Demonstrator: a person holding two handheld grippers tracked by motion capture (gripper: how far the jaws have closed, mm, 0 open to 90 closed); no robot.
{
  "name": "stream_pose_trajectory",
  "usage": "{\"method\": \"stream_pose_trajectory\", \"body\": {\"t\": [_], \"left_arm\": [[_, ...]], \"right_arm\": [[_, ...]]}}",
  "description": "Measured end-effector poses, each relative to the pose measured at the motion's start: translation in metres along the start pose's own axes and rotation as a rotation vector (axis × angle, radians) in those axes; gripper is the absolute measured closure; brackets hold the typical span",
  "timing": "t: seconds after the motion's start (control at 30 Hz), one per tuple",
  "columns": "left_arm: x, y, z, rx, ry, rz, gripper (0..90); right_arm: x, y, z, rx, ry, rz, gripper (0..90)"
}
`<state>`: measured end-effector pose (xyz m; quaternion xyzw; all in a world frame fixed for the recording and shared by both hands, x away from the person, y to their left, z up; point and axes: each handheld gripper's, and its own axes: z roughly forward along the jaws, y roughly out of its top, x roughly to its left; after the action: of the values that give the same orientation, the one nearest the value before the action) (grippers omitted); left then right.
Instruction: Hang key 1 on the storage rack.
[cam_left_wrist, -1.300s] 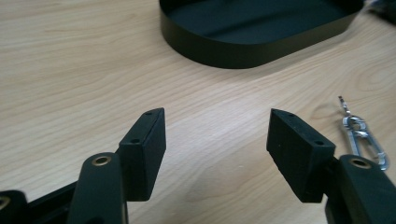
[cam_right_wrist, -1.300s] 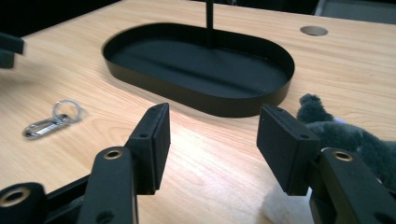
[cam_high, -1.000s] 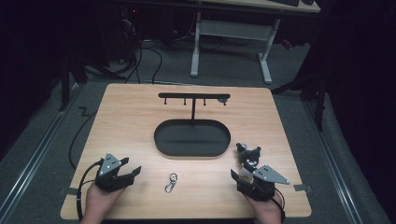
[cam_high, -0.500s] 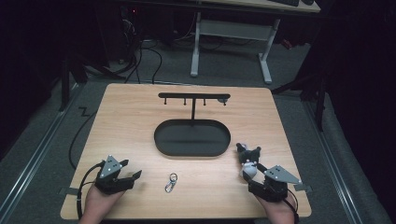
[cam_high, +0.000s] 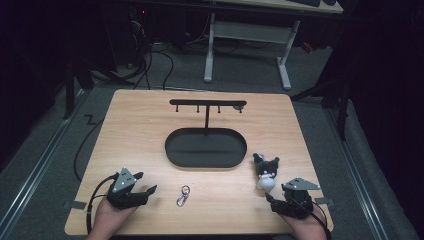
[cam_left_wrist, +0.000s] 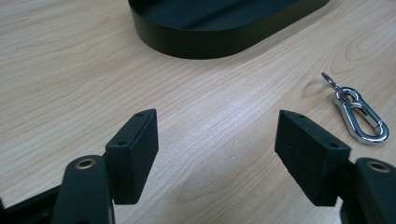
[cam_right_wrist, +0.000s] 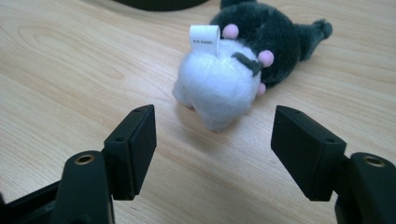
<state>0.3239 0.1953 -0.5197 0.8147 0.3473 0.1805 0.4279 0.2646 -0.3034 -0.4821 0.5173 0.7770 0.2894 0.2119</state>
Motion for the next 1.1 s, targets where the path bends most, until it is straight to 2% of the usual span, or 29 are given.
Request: {"method": "stream_pose_trajectory", "body": {"t": [0.23,0.27,0.67,0.93,1.1], "left_arm": [[0.003,-0.001,-0.001,-0.001,-0.002,-0.014,30.8],[0.004,-0.002,-0.001,-0.001,-0.004,-0.019,30.8],[0.002,-0.002,0.000,0.008,-0.018,-0.009,30.6],[0.001,-0.001,0.001,0.010,-0.026,-0.005,30.5],[0.000,-0.001,0.001,0.011,-0.033,0.002,30.4]], "right_arm": [[-0.001,0.010,0.004,0.070,0.000,-0.010,30.4],[0.000,0.014,0.005,0.106,-0.025,-0.043,30.6],[0.000,0.036,0.009,0.262,-0.029,-0.126,30.1],[0.000,0.053,0.007,0.337,0.013,-0.105,28.9],[-0.002,0.066,0.011,0.419,0.023,-0.075,21.9]]}}
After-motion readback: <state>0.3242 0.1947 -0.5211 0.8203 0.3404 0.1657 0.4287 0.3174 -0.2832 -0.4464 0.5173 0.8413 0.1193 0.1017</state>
